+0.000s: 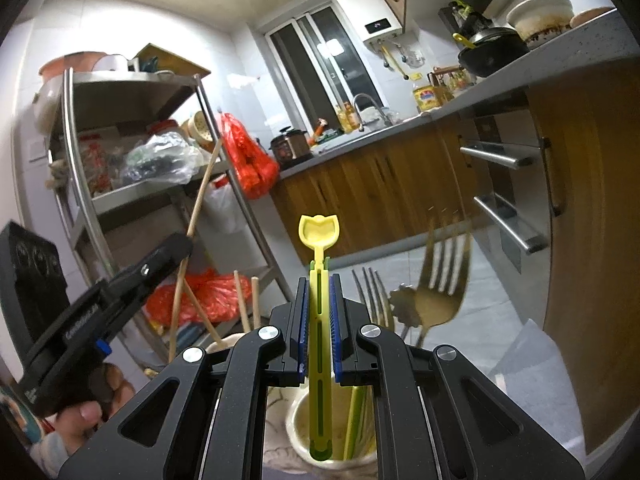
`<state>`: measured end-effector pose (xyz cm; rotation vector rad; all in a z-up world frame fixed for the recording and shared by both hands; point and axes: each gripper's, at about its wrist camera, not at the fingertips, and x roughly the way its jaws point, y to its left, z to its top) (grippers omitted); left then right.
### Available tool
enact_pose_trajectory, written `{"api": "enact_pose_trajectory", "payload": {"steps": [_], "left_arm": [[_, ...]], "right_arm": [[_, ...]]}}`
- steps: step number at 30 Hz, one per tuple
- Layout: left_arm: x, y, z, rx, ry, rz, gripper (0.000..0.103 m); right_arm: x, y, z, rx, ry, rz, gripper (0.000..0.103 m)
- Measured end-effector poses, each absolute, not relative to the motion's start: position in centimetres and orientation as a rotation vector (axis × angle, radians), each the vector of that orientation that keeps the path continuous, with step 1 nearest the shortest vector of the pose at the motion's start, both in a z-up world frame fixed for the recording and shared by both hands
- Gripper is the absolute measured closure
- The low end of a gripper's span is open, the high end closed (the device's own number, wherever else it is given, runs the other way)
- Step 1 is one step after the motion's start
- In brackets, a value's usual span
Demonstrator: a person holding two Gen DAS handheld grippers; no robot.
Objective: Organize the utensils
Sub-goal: 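Carry the chopstick into the tall section with left while right carries the yellow spoon to the short section, then open both grippers to release the utensils and pull back from the holder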
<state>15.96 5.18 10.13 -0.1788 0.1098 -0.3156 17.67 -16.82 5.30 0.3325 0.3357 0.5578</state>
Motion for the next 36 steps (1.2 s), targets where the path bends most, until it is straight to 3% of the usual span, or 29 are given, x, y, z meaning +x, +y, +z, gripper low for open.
{"api": "enact_pose_trajectory", "payload": {"steps": [17, 29, 30, 32, 36], "left_arm": [[14.3, 5.1, 8.5, -0.100, 0.193, -0.335, 0.097], [13.4, 5.0, 6.6, -0.062, 0.325, -0.326, 0.097], [13.3, 5.1, 6.6, -0.063, 0.328, -0.324, 0.097], [13.1, 5.2, 6.6, -0.063, 0.335, -0.318, 0.096], [12.0, 5.6, 7.0, -0.069, 0.341, -0.298, 0.096]], "right_arm": [[17.0, -13.9, 3.6, 0.125, 0.319, 0.472, 0.093], [16.2, -13.8, 2.1, 0.092, 0.473, 0.485, 0.092], [16.1, -13.8, 2.1, 0.095, 0.478, 0.487, 0.092], [15.9, -14.0, 2.3, 0.106, 0.480, 0.493, 0.079], [14.4, -14.6, 3.1, 0.105, 0.455, 0.485, 0.078]]}}
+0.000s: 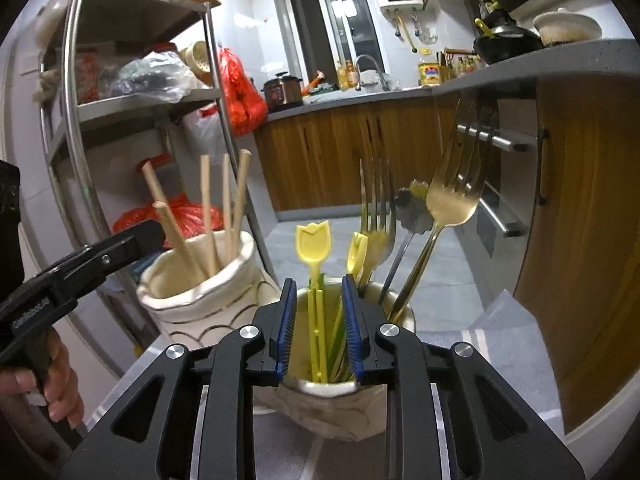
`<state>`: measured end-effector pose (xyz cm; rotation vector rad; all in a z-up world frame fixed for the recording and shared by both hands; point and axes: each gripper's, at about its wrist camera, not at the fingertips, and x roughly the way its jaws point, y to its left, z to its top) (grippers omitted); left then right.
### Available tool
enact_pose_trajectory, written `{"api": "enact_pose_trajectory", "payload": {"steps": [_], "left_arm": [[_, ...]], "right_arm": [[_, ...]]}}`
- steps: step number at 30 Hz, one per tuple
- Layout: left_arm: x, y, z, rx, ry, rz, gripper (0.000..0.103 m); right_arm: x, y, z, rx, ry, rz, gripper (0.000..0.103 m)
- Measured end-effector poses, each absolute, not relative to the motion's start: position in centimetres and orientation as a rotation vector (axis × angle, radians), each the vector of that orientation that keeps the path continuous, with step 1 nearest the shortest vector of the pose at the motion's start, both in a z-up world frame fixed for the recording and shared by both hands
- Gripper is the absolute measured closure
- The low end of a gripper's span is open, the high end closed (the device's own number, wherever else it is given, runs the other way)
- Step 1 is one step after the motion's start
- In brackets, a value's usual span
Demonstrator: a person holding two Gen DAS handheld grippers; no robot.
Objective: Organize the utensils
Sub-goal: 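Open both grippers to release the utensils and pull back from the holder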
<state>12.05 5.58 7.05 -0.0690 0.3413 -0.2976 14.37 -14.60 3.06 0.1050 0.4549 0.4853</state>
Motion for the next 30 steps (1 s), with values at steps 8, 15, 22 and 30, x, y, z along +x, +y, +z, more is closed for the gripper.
{"api": "enact_pose_trajectory", "payload": {"steps": [8, 15, 22, 30], "left_arm": [[7.9, 5.4, 7.5, -0.043, 0.350, -0.278, 0.096], [4.6, 4.7, 5.7, -0.006, 0.368, -0.255, 0.096], [4.1, 4.0, 4.1, 0.052, 0.344, -0.175, 0.072], [3.6, 3.7, 3.4, 0.068, 0.299, -0.154, 0.028]], "right_arm": [[10.2, -17.2, 3.6, 0.118, 0.444, 0.437, 0.078], [7.3, -17.6, 2.7, 0.025, 0.456, 0.383, 0.078], [6.4, -18.3, 1.7, 0.014, 0.420, 0.341, 0.064], [5.6, -19.3, 1.9, 0.010, 0.326, 0.329, 0.023]]}}
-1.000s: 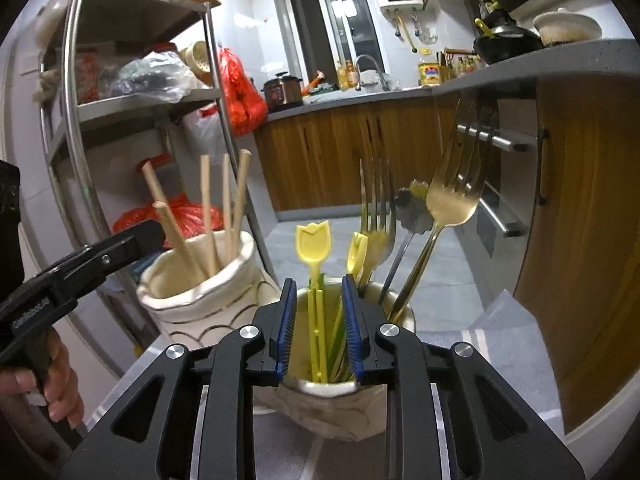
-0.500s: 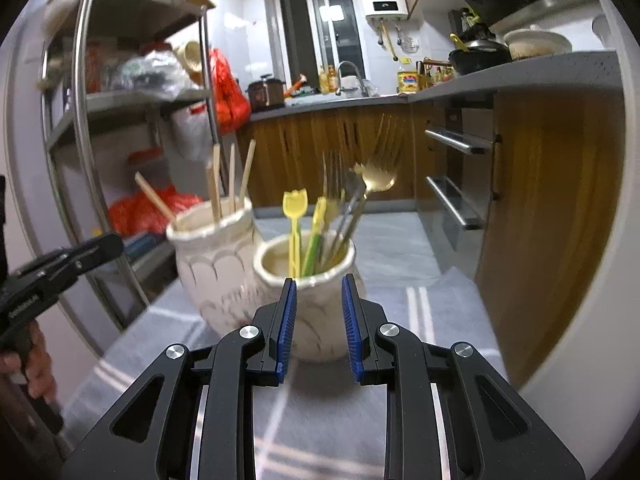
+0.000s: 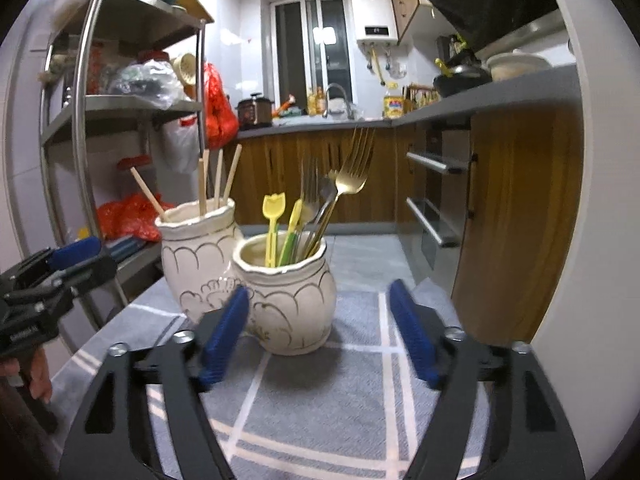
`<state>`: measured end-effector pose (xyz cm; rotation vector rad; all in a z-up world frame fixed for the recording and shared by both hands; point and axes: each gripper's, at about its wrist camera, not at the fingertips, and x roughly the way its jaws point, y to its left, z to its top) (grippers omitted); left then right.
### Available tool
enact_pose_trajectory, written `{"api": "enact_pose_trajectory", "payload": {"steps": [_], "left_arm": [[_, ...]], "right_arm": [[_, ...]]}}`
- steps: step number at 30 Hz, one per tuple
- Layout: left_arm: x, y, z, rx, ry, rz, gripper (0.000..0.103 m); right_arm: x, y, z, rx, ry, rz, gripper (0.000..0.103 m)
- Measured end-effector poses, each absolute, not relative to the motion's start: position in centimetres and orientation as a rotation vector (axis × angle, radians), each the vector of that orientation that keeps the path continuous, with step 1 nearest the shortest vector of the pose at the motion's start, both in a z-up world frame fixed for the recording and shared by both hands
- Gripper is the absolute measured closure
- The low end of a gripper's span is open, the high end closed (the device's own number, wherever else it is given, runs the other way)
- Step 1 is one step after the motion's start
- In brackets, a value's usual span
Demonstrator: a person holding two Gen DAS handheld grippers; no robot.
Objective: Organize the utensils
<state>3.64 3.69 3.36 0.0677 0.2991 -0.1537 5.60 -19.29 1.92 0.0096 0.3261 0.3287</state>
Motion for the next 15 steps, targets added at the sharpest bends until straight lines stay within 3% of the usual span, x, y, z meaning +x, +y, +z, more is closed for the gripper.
{"api": "enact_pose_trajectory", "payload": {"steps": [3, 8, 15], "left_arm": [[3.59, 3.56, 2.88, 0.067, 0.303, -0.157, 0.022], [3.28, 3.41, 2.76, 0.067, 0.296, -0.159, 0.011], [3.40, 3.82, 2.70, 0.049, 0.298, -0.150, 0.006]], "right_arm": [[5.36, -19.39, 2.06, -0.006, 0.305, 0.330, 0.013], [5.32, -19.24, 2.16, -0.010, 0.299, 0.348, 0.008], [5.10, -18.85, 2.04, -0.026, 0.300, 0.357, 0.005]]}}
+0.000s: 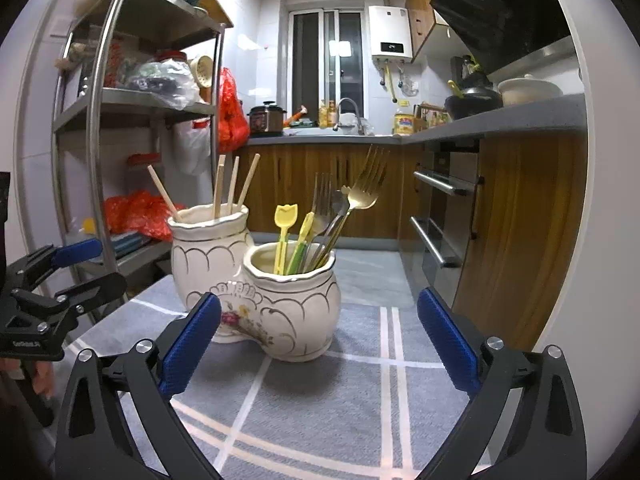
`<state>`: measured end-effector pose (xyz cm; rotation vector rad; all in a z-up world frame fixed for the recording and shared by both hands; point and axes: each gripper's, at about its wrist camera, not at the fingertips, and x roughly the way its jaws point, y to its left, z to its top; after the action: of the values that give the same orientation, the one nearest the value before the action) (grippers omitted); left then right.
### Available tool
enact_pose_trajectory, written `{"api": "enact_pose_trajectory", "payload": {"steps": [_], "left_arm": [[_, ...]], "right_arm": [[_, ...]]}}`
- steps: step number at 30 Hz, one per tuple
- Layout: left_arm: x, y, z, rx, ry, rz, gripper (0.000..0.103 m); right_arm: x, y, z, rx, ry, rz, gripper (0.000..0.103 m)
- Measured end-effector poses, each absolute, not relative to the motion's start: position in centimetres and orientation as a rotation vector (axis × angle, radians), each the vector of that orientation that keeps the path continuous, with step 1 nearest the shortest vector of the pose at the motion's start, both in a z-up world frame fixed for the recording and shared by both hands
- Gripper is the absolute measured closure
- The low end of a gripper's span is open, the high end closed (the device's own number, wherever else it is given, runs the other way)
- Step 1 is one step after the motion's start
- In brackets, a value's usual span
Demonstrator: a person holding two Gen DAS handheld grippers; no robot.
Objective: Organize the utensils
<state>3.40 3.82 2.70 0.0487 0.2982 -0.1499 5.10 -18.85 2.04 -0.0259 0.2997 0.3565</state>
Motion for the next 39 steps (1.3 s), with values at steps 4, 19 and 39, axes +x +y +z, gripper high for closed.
{"api": "enact_pose_trajectory", "payload": {"steps": [4, 19, 39], "left_arm": [[3.42, 3.83, 2.70, 0.050, 0.299, -0.148, 0.006], [3.42, 3.87, 2.70, 0.048, 0.299, -0.148, 0.006], [3.67, 4.09, 2.40, 0.052, 0.306, -0.149, 0.006]], "right_arm": [[5.17, -18.90, 2.04, -0.029, 0.300, 0.357, 0.005], [5.13, -18.82, 2.05, -0.029, 0.300, 0.356, 0.005], [5.14, -18.85, 2.07, -0.029, 0.300, 0.356, 0.005]]}}
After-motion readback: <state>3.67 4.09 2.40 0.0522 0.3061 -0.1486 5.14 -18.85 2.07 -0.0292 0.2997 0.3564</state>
